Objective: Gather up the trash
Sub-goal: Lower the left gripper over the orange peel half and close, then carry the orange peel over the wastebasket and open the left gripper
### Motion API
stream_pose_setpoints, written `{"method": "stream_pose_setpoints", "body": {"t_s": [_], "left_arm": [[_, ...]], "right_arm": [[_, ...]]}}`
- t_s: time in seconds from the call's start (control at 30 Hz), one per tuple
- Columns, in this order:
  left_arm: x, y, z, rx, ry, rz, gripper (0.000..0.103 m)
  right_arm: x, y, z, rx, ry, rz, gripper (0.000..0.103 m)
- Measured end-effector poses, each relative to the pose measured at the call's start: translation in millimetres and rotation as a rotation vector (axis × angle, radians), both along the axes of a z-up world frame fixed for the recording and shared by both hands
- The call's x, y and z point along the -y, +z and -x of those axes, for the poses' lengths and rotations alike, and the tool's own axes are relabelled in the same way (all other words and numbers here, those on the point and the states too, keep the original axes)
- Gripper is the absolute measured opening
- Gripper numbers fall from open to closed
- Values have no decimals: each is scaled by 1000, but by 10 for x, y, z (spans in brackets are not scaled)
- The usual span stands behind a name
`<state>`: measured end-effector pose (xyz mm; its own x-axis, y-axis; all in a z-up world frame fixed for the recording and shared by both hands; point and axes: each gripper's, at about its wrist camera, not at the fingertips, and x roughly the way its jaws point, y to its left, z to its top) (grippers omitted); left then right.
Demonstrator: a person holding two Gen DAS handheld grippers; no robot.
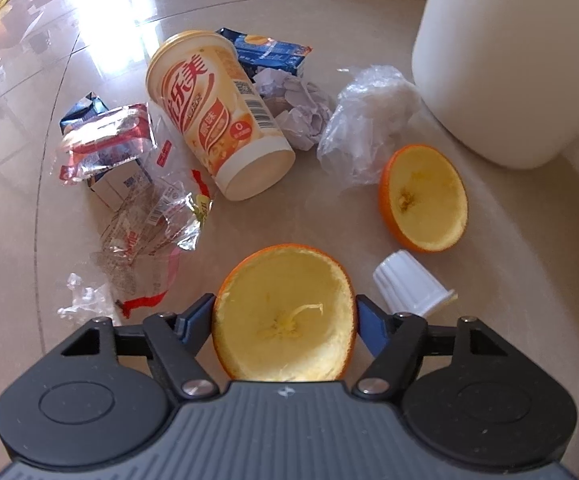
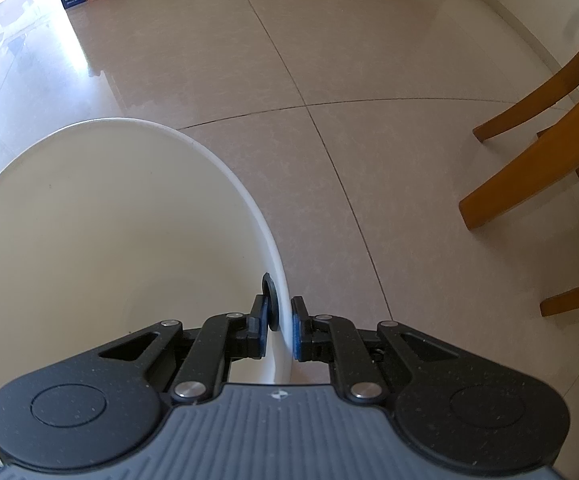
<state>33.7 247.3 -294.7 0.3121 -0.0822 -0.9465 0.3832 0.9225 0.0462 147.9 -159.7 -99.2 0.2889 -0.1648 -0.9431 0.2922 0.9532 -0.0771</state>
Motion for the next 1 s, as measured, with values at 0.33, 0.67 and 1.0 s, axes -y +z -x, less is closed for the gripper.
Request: {"method": "stream_pose_setpoints", "body": {"t_s": [0.33, 0.67, 1.0], "left_arm": [[88, 585, 67, -11, -117, -12, 73], [330, 1398, -156, 9, -186, 41, 73], [1010, 2326, -553, 68, -346, 41, 73]], "right_arm": [[-8, 13, 0, 5, -6, 0, 14], [-1, 11, -7, 5, -19, 1, 14], [-14, 2, -12, 3, -16, 9, 15]]}}
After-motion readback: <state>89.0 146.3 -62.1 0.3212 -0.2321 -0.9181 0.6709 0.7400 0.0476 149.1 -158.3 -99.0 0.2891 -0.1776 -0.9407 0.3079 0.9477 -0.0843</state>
